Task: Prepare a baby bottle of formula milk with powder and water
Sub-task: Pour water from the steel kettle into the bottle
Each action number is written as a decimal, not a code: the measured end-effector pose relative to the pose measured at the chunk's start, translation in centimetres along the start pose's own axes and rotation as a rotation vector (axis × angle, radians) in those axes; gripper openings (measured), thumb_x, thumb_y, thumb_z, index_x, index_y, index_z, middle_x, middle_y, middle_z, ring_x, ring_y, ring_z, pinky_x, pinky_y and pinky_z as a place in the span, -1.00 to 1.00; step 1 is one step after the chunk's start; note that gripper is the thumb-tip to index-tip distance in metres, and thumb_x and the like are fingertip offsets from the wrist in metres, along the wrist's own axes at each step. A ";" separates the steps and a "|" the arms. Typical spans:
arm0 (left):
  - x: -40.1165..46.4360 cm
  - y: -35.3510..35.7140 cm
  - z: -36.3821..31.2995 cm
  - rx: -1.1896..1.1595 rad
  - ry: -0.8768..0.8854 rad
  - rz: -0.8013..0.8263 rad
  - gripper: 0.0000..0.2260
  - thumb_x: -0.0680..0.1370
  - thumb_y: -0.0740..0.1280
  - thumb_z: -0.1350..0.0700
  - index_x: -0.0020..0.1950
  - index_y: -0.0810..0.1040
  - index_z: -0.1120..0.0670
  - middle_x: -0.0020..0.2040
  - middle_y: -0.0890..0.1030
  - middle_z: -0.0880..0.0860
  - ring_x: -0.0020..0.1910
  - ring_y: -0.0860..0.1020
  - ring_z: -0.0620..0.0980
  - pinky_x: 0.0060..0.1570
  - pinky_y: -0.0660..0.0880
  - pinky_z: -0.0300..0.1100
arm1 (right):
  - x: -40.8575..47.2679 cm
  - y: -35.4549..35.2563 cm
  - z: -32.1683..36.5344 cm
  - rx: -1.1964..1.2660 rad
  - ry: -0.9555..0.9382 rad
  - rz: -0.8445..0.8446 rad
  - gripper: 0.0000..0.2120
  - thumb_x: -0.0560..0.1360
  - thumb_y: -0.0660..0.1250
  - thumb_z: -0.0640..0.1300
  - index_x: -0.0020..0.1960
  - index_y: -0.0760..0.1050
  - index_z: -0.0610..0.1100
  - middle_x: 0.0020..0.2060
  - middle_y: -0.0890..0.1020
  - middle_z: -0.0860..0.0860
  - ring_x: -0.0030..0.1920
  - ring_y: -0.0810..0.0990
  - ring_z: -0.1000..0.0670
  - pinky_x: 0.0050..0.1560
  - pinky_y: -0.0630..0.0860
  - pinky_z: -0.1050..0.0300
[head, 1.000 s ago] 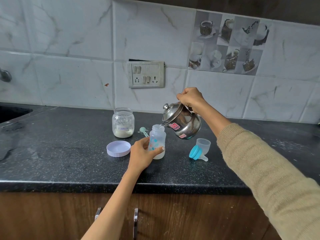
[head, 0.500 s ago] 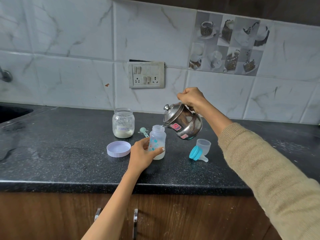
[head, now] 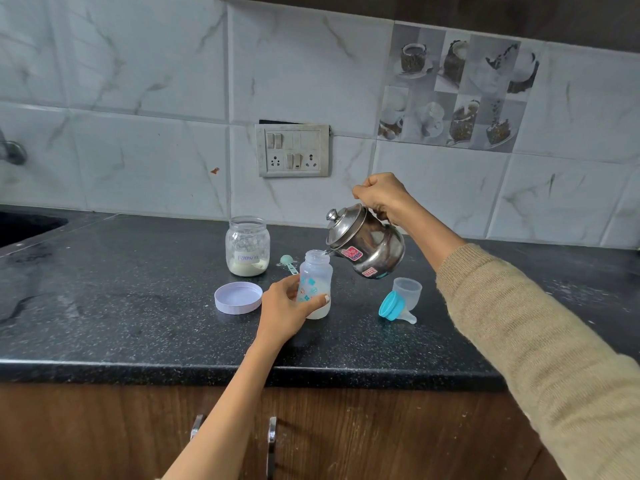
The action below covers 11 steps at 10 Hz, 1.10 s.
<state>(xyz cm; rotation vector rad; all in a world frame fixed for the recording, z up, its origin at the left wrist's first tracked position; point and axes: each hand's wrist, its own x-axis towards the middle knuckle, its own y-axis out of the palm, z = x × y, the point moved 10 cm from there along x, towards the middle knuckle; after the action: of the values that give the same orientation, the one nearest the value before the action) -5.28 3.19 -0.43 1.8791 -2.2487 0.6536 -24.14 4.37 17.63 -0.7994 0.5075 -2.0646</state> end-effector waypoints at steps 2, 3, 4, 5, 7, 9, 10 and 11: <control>0.0 0.0 0.0 -0.004 0.004 0.003 -0.60 0.34 0.54 0.08 0.16 0.62 0.08 0.01 0.69 -0.03 -0.05 0.62 -0.20 -0.14 0.48 -0.44 | 0.0 0.0 0.1 0.011 -0.002 0.009 -0.84 0.47 0.29 -0.17 -0.27 0.38 -0.09 -0.47 0.34 0.02 -0.50 0.26 0.05 -0.47 0.23 0.22; 0.0 0.0 0.0 -0.004 0.006 0.004 -0.59 0.34 0.54 0.07 0.17 0.62 0.08 0.03 0.69 -0.02 -0.04 0.63 -0.18 -0.12 0.47 -0.44 | -0.1 0.2 0.2 0.004 -0.010 0.015 -0.87 0.47 0.29 -0.17 -0.23 0.38 -0.09 -0.47 0.33 0.02 -0.48 0.25 0.05 -0.46 0.22 0.21; 0.1 0.0 0.1 -0.001 0.007 0.003 -0.58 0.34 0.55 0.06 0.17 0.62 0.08 0.04 0.69 -0.01 -0.03 0.63 -0.17 -0.10 0.47 -0.42 | -0.1 0.2 0.2 0.008 -0.008 0.023 -0.84 0.47 0.29 -0.18 -0.26 0.37 -0.09 -0.47 0.33 0.02 -0.49 0.24 0.06 -0.46 0.21 0.22; 0.1 0.1 0.0 -0.001 0.011 0.006 -0.58 0.34 0.54 0.07 0.17 0.62 0.09 0.04 0.69 -0.01 -0.03 0.63 -0.17 -0.10 0.48 -0.42 | -0.1 0.2 0.2 0.002 -0.007 0.027 -0.76 0.48 0.29 -0.18 -0.33 0.32 -0.08 -0.49 0.32 0.03 -0.51 0.22 0.07 -0.47 0.20 0.23; 0.1 0.0 0.1 -0.003 0.004 0.005 -0.57 0.34 0.54 0.06 0.19 0.61 0.09 0.06 0.68 0.00 0.00 0.63 -0.15 -0.08 0.46 -0.41 | -0.2 0.2 0.3 -0.005 -0.002 0.029 -0.72 0.48 0.29 -0.18 -0.37 0.31 -0.08 -0.51 0.32 0.04 -0.55 0.22 0.08 -0.52 0.20 0.25; 0.0 0.1 0.0 -0.011 0.008 0.005 -0.59 0.34 0.55 0.08 0.16 0.62 0.08 0.05 0.69 0.00 -0.01 0.63 -0.15 -0.03 0.50 -0.34 | -0.3 0.1 0.3 -0.006 0.004 0.031 -0.72 0.48 0.29 -0.18 -0.37 0.31 -0.08 -0.50 0.35 0.03 -0.55 0.24 0.07 -0.54 0.20 0.24; 0.0 0.0 0.1 -0.014 0.002 0.005 -0.59 0.34 0.54 0.07 0.17 0.62 0.08 0.05 0.68 -0.01 -0.01 0.63 -0.15 -0.02 0.50 -0.33 | -0.3 0.1 0.3 -0.013 0.009 0.031 -0.73 0.48 0.29 -0.18 -0.36 0.33 -0.08 -0.50 0.36 0.03 -0.56 0.24 0.08 -0.58 0.20 0.27; -0.1 0.0 0.0 -0.009 0.000 0.005 -0.59 0.34 0.54 0.07 0.17 0.62 0.07 0.05 0.68 -0.01 -0.01 0.62 -0.16 -0.05 0.48 -0.36 | -0.3 0.2 0.3 -0.004 0.011 0.028 -0.75 0.47 0.30 -0.19 -0.36 0.34 -0.08 -0.49 0.38 0.02 -0.54 0.26 0.06 -0.55 0.21 0.24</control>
<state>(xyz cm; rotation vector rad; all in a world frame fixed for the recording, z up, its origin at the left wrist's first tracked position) -5.29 3.25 -0.44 1.8699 -2.2536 0.6424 -23.67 4.53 17.64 -0.7794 0.5257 -2.0434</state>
